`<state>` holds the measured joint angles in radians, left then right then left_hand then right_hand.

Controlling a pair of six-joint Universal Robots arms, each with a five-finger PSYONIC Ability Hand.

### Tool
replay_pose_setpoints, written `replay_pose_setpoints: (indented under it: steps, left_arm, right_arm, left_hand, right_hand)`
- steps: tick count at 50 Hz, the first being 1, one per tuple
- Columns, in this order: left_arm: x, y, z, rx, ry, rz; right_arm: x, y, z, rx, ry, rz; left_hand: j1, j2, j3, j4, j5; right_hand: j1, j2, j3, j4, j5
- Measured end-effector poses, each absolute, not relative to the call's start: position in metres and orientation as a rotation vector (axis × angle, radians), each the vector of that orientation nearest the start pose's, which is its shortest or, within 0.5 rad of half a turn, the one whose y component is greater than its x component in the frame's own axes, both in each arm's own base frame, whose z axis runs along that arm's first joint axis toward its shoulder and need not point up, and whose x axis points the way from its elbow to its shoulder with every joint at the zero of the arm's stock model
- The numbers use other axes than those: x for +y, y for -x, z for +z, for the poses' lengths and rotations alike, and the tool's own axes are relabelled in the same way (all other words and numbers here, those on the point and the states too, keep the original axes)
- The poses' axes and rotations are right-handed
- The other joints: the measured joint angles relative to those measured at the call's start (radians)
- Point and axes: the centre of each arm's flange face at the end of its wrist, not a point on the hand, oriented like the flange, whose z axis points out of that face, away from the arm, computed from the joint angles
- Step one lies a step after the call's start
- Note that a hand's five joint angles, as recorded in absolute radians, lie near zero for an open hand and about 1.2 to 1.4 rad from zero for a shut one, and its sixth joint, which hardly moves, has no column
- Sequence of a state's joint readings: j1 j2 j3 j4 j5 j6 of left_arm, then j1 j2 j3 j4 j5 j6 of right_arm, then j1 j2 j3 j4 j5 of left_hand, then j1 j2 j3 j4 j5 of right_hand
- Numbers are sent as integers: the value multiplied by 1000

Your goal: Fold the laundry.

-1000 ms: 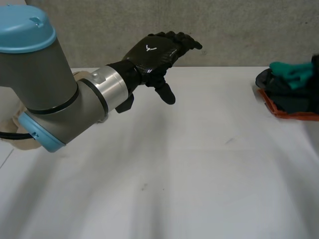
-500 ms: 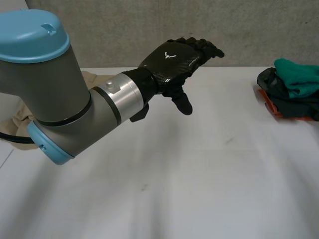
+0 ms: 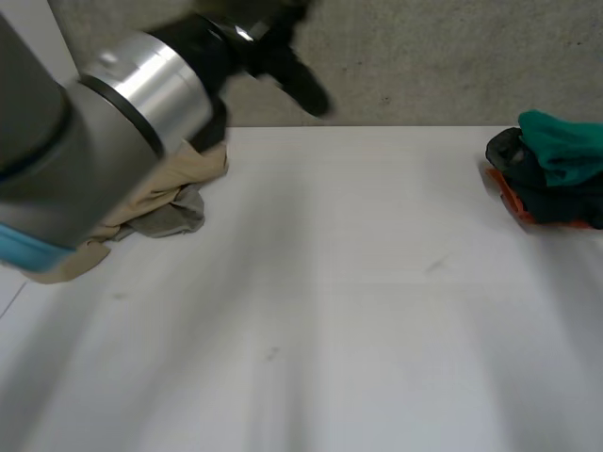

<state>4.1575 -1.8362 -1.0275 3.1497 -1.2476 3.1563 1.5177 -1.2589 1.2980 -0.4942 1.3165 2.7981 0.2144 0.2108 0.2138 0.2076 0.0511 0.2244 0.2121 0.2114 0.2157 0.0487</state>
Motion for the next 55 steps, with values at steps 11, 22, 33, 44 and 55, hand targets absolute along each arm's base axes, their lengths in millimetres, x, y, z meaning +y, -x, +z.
replay_pose_setpoints:
  steps: [11,22,33,44,55]
  left_arm:
    - [-381,205,314,-2076,626,2258]
    - [-473,160,181,-2233,888,2218]
    - [-518,153,119,-2121,912,2269]
    - [-511,180,152,-2040,875,2316]
    - [-409,268,316,-1503,660,2350]
  right_arm:
    - [-320,-255,247,1742,989,-2251]
    - [-284,-258,174,2027,1239,-1945]
    - [-270,-252,152,2086,1264,-1857]
    - [-273,-243,149,2122,1241,-1855]
    - [-284,-232,172,2115,1160,-1974]
  left_hand:
    - [0,0,0,0,0]
    - [0,0,0,-1,0]
    - [439,402,396,406,377]
    - [880,944,926,989,901]
    - [928,984,973,994,925]
  right_hand:
    - [0,0,0,0,0]
    - [0,0,0,0,0]
    - [0,0,0,0,0]
    - [0,0,0,0,0]
    - [0,0,0,0,0]
